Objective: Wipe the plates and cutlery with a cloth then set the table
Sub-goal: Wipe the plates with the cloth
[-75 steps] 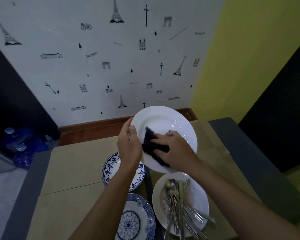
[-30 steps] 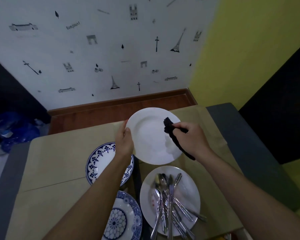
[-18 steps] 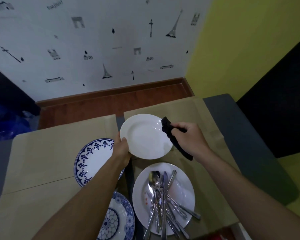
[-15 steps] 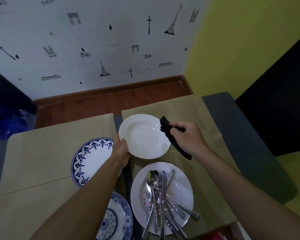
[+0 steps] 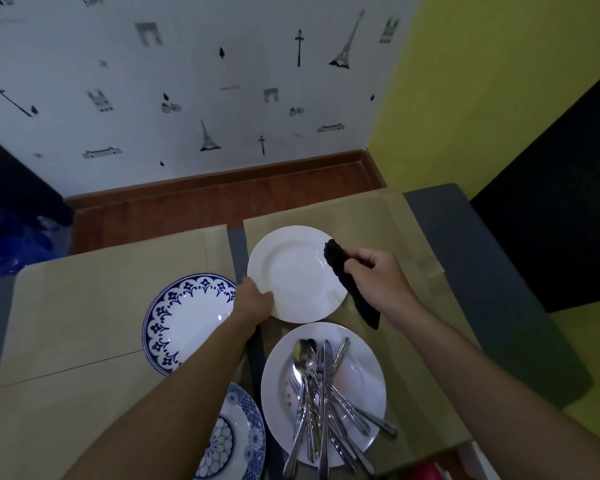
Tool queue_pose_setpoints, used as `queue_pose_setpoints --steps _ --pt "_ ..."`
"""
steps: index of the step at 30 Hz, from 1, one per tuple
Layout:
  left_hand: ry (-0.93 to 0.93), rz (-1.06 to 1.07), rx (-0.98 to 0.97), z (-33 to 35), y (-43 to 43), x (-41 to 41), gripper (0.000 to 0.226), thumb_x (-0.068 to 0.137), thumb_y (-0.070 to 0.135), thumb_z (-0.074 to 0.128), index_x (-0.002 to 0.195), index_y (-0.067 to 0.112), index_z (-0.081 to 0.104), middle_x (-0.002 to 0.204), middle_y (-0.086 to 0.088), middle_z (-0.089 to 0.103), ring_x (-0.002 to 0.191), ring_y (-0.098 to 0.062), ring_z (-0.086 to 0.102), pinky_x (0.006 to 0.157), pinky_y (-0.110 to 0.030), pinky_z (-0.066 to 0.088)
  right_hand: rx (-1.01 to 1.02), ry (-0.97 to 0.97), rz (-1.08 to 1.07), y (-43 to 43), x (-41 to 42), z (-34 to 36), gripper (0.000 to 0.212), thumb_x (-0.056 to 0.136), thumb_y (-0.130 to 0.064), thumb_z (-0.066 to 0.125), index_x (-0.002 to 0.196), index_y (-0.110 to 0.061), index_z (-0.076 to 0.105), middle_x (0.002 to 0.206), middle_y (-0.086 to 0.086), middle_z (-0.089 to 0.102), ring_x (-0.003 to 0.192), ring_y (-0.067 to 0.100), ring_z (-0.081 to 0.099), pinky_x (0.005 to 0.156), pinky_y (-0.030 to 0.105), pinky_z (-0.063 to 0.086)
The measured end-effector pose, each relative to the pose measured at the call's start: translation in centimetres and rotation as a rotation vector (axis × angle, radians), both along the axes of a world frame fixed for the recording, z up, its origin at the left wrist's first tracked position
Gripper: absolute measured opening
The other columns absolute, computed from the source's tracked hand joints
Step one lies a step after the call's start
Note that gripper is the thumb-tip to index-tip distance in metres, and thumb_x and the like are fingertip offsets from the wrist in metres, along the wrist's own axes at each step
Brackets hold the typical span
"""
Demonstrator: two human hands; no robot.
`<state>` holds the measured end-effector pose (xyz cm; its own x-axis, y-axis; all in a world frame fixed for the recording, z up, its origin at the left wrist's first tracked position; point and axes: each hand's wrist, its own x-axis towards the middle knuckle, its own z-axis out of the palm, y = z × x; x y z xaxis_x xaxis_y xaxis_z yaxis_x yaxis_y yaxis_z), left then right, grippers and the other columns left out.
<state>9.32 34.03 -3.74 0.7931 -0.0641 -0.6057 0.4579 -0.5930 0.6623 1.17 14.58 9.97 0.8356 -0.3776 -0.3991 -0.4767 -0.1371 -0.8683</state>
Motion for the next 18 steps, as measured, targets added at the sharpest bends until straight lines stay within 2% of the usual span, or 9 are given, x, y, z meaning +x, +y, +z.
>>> queue_pose_setpoints --steps 2,6,9,12,15,18 --pt "0.012 -0.053 0.011 0.5 0.0 -0.4 0.057 0.097 0.015 0.060 0.146 0.004 0.033 0.138 -0.014 0.049 0.127 -0.033 0.049 0.088 -0.032 0.047 0.011 0.000 -0.023 0.2 -0.4 0.0 0.036 0.094 -0.001 0.052 0.086 -0.026 0.077 0.065 -0.011 0.069 0.055 0.000 0.059 0.053 0.013 0.044" --pt "-0.040 -0.142 -0.005 1.4 0.3 -1.5 0.054 0.098 0.012 0.059 0.145 0.008 0.034 0.140 -0.013 0.049 0.131 -0.032 0.046 0.105 -0.041 0.044 0.073 -0.011 -0.090 0.8 -1.4 0.2 0.035 0.095 0.000 0.049 0.089 -0.023 0.076 0.075 -0.001 0.072 0.068 0.015 0.063 0.066 0.027 0.049" --pt "-0.090 -0.196 0.004 2.3 0.8 -2.5 0.051 0.099 0.013 0.058 0.145 0.008 0.036 0.140 -0.012 0.049 0.131 -0.030 0.046 0.101 -0.036 0.043 0.145 -0.017 -0.136 1.3 -2.2 0.2 0.031 0.095 0.000 0.048 0.095 -0.012 0.077 0.075 0.003 0.073 0.071 0.024 0.062 0.068 0.034 0.048" --pt "-0.135 -0.228 0.032 2.8 1.3 -3.9 0.047 0.099 0.016 0.057 0.143 0.009 0.040 0.138 -0.010 0.053 0.128 -0.030 0.050 0.101 -0.037 0.044 0.230 -0.025 -0.187 1.9 -3.2 0.1 0.021 0.089 -0.008 0.056 0.098 -0.002 0.073 0.086 0.016 0.072 0.075 0.028 0.061 0.068 0.039 0.047" --pt "-0.187 -0.241 0.037 3.0 1.7 -5.7 0.028 0.099 0.015 0.055 0.125 0.005 0.056 0.119 -0.011 0.063 0.112 -0.028 0.058 0.087 -0.031 0.046 0.315 -0.028 -0.200 2.6 -4.4 0.2 0.013 0.091 -0.013 0.070 0.097 -0.002 0.072 0.084 0.019 0.065 0.073 0.029 0.059 0.060 0.035 0.047" --pt "-0.232 -0.271 0.025 3.0 2.1 -8.0 0.022 0.097 0.014 0.055 0.116 0.007 0.063 0.111 -0.005 0.067 0.097 -0.020 0.059 0.081 -0.027 0.043 0.336 -0.046 -0.147 3.2 -5.8 0.0 0.028 0.084 -0.015 0.082 0.107 -0.003 0.071 0.081 0.017 0.064 0.071 0.029 0.057 0.059 0.037 0.046"
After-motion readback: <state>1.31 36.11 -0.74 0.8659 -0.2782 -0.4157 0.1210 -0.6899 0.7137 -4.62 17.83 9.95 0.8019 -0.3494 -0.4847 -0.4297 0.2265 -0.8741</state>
